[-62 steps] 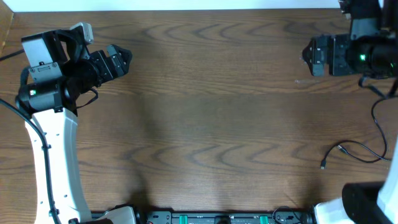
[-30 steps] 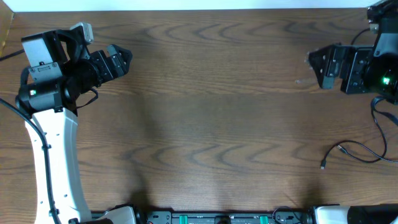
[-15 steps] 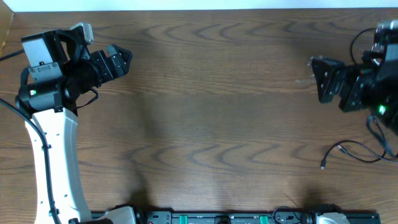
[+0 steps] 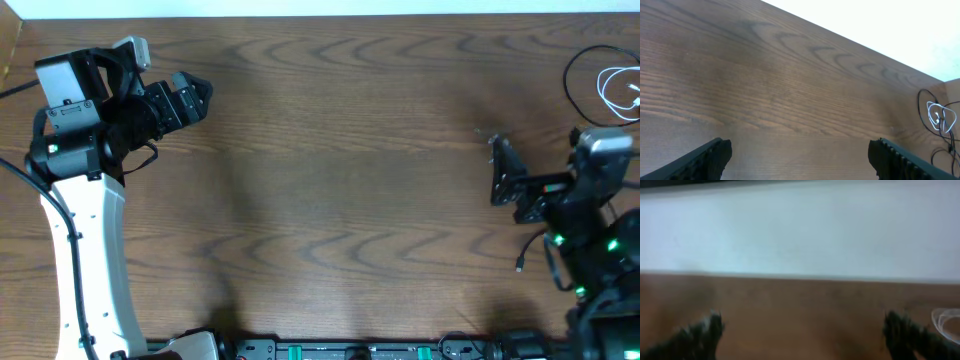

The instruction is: Untangle cables

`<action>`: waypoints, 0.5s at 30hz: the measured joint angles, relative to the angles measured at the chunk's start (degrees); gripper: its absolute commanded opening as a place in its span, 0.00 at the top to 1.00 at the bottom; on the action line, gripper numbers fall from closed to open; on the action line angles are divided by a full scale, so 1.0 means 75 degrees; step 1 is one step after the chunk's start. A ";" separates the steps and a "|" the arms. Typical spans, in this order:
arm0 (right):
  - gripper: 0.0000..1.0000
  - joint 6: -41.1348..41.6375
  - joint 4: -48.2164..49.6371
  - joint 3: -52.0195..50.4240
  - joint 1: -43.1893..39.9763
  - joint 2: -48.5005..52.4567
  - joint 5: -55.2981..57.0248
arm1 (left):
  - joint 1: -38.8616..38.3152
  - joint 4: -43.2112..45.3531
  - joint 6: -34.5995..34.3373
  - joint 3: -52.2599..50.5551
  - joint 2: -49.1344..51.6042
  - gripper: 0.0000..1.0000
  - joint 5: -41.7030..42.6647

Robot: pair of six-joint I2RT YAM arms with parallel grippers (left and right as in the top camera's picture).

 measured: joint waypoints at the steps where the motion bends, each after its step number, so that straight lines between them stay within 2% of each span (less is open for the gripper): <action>1: 0.01 -0.0003 0.0338 -0.0338 0.0000 -0.0169 0.0015 | -0.0003 0.0000 0.0000 0.0000 0.0000 0.08 0.0000; 8: 0.01 -0.0003 0.2836 -0.3010 0.0000 -0.1644 0.0073 | -0.0003 0.0000 0.0000 0.0000 0.0000 0.08 0.0000; 15: 0.01 -0.0003 0.3891 -0.4896 0.0000 -0.3267 0.0073 | 0.0000 -0.0009 0.0000 0.0000 0.0003 0.08 0.0000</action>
